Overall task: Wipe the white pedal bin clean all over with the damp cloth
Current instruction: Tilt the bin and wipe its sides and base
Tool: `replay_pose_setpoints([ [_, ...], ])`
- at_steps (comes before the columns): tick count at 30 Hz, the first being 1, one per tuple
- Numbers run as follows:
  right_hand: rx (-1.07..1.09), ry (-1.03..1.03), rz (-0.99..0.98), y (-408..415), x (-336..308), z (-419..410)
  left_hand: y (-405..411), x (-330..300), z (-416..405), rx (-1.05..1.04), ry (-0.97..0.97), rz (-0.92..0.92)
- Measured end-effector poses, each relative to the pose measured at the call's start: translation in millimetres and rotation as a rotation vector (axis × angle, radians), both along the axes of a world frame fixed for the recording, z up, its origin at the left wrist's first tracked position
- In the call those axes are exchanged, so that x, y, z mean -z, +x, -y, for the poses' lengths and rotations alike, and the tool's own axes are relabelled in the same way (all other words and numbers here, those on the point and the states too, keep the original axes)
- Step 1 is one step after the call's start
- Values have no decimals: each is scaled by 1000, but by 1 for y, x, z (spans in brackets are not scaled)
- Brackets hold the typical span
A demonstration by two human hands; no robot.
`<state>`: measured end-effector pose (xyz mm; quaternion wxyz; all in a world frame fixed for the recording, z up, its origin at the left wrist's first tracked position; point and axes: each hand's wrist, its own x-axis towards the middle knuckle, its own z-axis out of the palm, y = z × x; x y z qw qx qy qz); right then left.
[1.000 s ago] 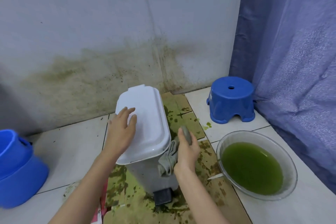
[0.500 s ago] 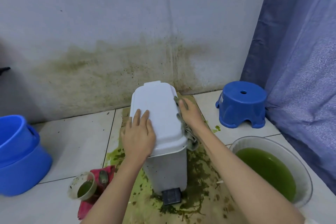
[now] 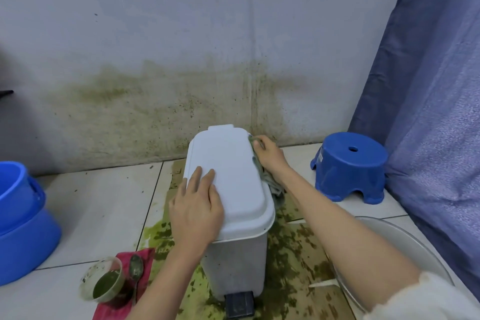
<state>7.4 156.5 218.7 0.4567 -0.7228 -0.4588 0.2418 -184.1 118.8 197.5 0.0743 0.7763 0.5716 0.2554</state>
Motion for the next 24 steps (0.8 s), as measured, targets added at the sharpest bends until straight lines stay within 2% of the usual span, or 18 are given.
replay_pose_setpoints([
  [4, 24, 48, -132, -6, 3, -9, 1, -1, 0, 6, 27, 28],
  [9, 104, 189, -134, -35, 13, 67, 0, 2, 2, 4, 49, 45],
  [13, 292, 271, 27, -79, 39, 131, 1, 0, 4, -1, 32, 58],
  [16, 339, 333, 108, -111, 51, 162, 0, -1, 7, 14, 10, 58],
  [19, 260, 387, 432, -125, 63, 178, -2, -1, 4, 57, -75, 93],
  [21, 163, 372, 636, -122, 67, 179, -7, -3, -2, 124, -156, 147],
  [24, 194, 347, 697, -110, 64, 180, -16, -11, 2, 218, -359, 383],
])
